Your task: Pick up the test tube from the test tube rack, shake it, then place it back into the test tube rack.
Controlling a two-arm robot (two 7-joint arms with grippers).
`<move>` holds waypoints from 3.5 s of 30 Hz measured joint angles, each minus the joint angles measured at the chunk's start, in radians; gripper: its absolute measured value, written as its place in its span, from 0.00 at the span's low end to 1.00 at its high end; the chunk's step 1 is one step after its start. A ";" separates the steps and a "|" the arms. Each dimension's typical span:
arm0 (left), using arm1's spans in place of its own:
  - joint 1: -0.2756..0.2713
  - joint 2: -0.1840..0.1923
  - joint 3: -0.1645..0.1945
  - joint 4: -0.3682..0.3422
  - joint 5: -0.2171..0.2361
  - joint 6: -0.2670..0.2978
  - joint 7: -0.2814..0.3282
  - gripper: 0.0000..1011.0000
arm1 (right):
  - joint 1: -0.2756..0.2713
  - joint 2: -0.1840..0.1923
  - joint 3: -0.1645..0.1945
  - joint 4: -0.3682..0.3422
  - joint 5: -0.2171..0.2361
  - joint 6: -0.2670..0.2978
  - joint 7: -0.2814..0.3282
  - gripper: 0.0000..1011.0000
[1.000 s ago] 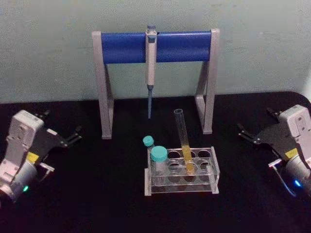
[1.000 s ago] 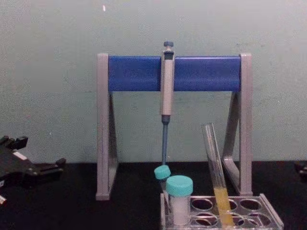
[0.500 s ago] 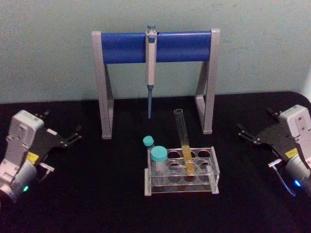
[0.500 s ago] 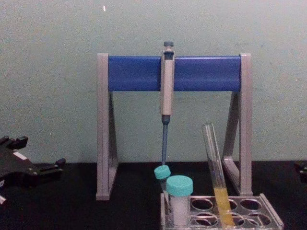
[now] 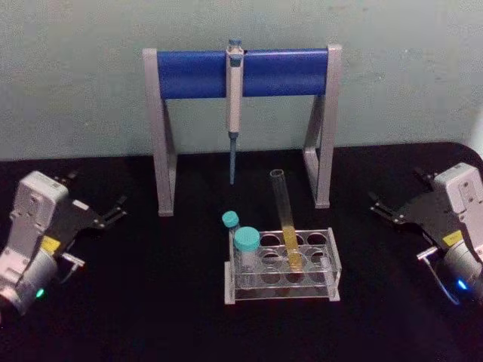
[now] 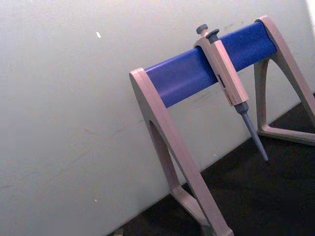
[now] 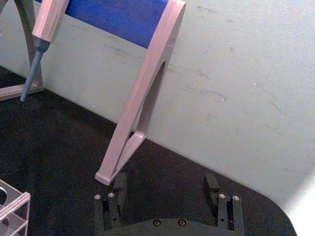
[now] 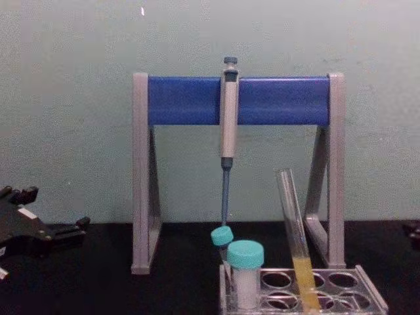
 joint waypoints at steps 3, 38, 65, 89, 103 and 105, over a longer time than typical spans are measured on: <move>0.000 0.000 0.000 0.000 0.000 0.000 0.000 1.00 | 0.000 0.000 0.000 0.000 0.000 0.000 0.000 0.99; 0.000 0.000 0.000 0.000 0.000 0.000 0.000 1.00 | -0.018 -0.029 0.054 -0.112 0.223 0.109 0.378 0.99; 0.000 0.000 0.000 0.000 0.000 0.000 0.000 1.00 | 0.140 -0.059 -0.047 -0.024 0.246 0.252 0.620 0.99; 0.000 0.000 0.000 0.000 0.000 0.000 0.000 1.00 | 0.220 -0.104 -0.087 0.058 0.218 0.262 0.631 0.99; 0.000 0.000 0.000 0.000 0.000 0.000 0.000 1.00 | 0.217 -0.103 -0.086 0.055 0.218 0.262 0.631 0.89; 0.000 0.000 0.000 0.000 0.000 0.000 0.000 1.00 | 0.217 -0.102 -0.086 0.055 0.218 0.262 0.631 0.83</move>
